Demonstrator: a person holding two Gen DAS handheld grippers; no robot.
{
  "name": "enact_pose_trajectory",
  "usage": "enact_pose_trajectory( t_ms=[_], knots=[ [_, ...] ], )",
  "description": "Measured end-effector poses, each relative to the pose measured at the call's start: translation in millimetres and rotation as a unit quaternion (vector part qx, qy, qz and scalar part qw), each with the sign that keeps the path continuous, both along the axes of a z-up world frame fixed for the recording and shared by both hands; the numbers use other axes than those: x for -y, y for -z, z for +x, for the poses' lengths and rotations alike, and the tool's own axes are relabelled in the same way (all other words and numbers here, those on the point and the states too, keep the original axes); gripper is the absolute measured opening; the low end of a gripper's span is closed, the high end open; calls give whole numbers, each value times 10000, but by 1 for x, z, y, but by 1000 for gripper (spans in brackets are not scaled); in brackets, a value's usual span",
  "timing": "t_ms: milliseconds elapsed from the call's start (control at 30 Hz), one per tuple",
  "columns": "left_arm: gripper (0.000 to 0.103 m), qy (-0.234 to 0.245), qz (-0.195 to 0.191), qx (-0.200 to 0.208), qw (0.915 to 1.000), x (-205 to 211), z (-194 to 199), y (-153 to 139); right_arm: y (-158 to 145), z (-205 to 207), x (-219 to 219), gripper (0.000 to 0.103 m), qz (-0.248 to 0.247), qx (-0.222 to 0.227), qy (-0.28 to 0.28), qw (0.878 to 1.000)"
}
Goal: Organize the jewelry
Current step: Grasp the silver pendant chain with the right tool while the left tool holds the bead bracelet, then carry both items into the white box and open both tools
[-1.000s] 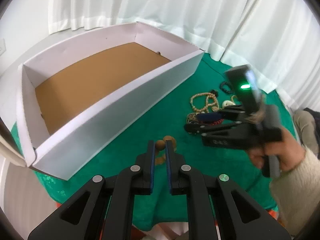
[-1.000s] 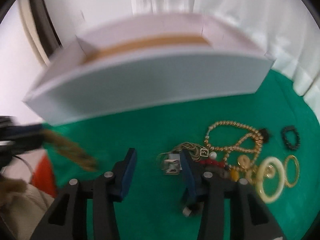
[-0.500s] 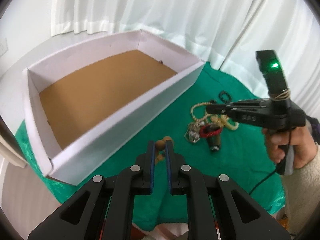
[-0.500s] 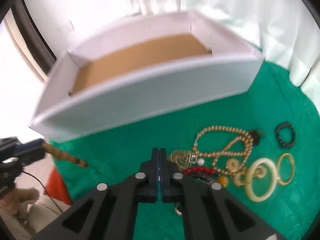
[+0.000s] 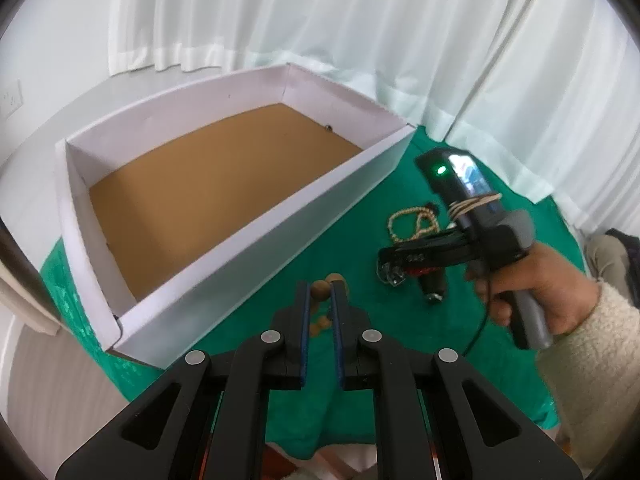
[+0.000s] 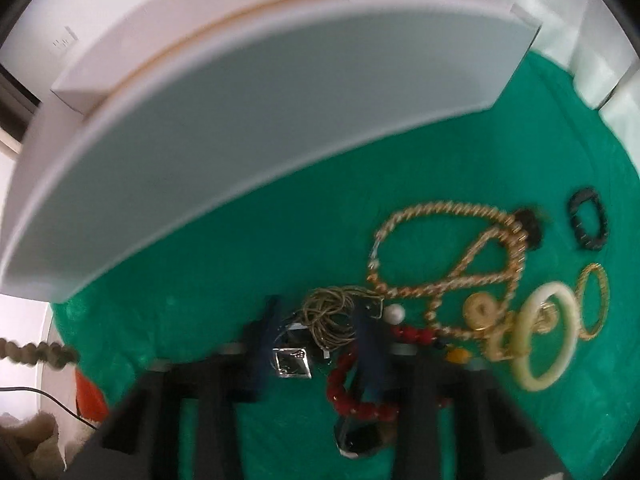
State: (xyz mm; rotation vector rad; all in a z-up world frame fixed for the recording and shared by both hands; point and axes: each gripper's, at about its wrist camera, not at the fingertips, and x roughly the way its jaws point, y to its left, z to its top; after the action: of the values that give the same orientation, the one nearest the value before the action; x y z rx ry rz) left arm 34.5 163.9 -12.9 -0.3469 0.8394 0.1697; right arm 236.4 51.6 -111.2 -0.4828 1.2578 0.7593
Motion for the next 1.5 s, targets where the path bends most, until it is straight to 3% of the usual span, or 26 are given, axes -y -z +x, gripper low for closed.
enact_pose_trajectory(
  t_ms=[67,233,333,467,600,733,833,900,1067,1133,1200,1233,1267,1367,1500],
  knots=[
    [8,-17,-26,-22,10000,-2,1,0,-13,-3,3,19,195,-35,14,9998],
    [8,-121,-20,106,9999,-12,-1,-18,-82,-24,20,18,825,266,-155,9961],
    [8,-208,-6,194,9996,-21,-3,-35,-129,-36,19,0,1247,502,-302,9905],
    [8,-438,117,365,9983,-40,-7,-60,-187,-45,0,0,1747,846,-574,9793],
    [8,-692,319,515,9958,-54,-13,-78,-215,-46,-16,0,2001,861,-796,9727],
    [8,-786,336,583,9946,-61,-20,-82,-198,-48,-21,1,1810,804,-912,9759],
    [8,-769,253,595,9949,-60,-23,-81,-148,-44,-24,5,1252,447,-738,9884],
    [8,-719,207,574,9955,-57,-23,-77,-111,-33,-21,23,957,178,-469,9941],
    [8,-645,99,479,9967,-52,-23,-68,-12,2,-23,23,282,-129,240,9992],
    [8,-656,94,442,9968,-52,-23,-66,9,6,-25,23,241,-156,346,9990],
    [8,-679,114,396,9968,-51,-23,-63,10,1,-30,22,443,73,179,9988],
    [8,-688,119,370,9969,-52,-22,-61,11,-2,-33,18,375,73,54,9993],
    [8,-694,114,349,9969,-52,-22,-60,9,-5,-33,3,358,61,0,9993],
    [8,-739,81,317,9967,-55,-24,-57,-9,-18,-27,3,525,191,-96,9984],
    [8,-797,87,345,9962,-58,-27,-58,-60,-35,-5,3,1109,266,-145,9934]
  ],
)
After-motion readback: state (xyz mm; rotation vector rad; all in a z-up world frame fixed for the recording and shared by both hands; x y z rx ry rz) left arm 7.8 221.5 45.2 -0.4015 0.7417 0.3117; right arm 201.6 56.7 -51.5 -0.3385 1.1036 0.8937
